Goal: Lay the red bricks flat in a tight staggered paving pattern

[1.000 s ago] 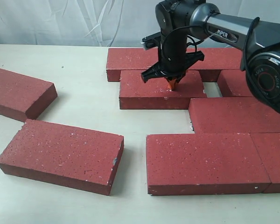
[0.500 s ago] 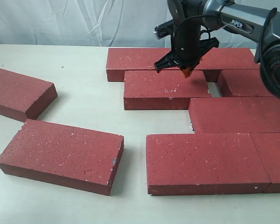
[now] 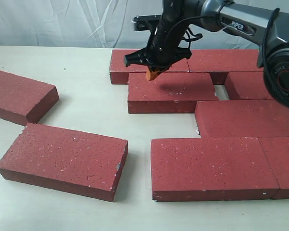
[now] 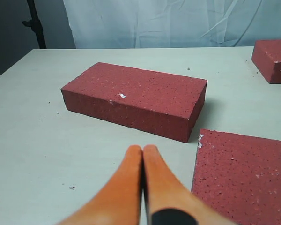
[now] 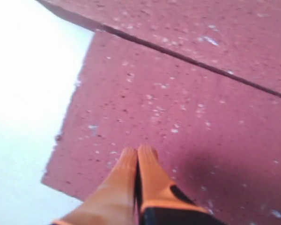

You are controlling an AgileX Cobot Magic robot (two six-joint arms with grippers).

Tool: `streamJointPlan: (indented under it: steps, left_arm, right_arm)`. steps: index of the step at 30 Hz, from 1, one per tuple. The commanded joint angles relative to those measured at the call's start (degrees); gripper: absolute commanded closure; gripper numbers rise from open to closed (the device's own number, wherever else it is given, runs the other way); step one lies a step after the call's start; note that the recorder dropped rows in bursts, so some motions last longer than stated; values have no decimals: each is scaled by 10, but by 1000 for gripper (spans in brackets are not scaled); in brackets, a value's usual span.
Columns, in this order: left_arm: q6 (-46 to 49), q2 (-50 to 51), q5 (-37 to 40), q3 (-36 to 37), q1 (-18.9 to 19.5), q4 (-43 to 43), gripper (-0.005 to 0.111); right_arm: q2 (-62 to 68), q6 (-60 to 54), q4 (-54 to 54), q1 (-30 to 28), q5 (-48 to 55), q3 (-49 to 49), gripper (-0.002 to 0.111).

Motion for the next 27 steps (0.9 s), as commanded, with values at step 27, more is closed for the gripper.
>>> streamJointPlan:
  steps: [27]
  left_arm:
    - [-4,-3,-5,3,3,-4,107]
  right_arm:
    - [66,-4,-17,76,-62,0,109]
